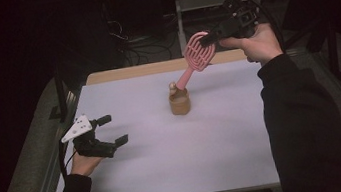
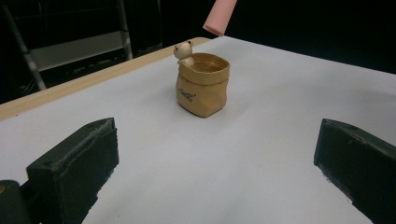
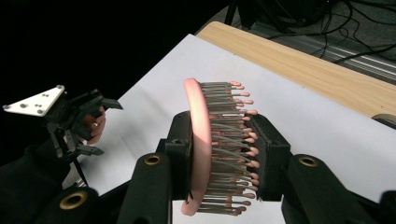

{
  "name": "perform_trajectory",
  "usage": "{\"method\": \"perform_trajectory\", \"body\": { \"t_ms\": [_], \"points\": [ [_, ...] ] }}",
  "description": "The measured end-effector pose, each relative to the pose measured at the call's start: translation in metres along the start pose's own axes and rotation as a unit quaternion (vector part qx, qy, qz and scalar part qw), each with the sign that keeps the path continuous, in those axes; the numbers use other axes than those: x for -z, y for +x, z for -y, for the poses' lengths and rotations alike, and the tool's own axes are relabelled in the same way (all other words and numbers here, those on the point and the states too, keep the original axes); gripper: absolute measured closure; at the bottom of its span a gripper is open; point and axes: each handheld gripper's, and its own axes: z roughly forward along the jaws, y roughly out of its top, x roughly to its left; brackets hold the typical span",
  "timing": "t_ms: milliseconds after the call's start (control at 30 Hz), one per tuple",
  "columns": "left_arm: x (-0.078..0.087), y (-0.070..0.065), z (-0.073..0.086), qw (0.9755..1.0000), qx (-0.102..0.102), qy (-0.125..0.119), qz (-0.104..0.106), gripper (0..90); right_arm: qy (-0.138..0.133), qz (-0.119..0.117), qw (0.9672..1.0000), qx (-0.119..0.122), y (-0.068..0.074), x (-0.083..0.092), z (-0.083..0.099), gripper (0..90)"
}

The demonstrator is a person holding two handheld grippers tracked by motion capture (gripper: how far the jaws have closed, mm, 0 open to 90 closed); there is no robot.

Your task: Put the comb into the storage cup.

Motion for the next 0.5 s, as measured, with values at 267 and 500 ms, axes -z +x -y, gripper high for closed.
{"method": "perform_trajectory", "body": {
  "t_ms": [267, 500],
  "points": [
    [0.008, 0.005, 0.008, 0.9999, 0.010, -0.006, -0.012, 0.0, 0.011, -0.001, 0.9999, -0.001, -0.002, -0.013, 0.000, 63.3],
    [0.017, 0.008, 0.018, 0.9995, 0.014, -0.007, -0.028, 0.0, 0.024, 0.001, 0.9997, 0.002, -0.001, -0.023, -0.001, 63.2]
  ]
}}
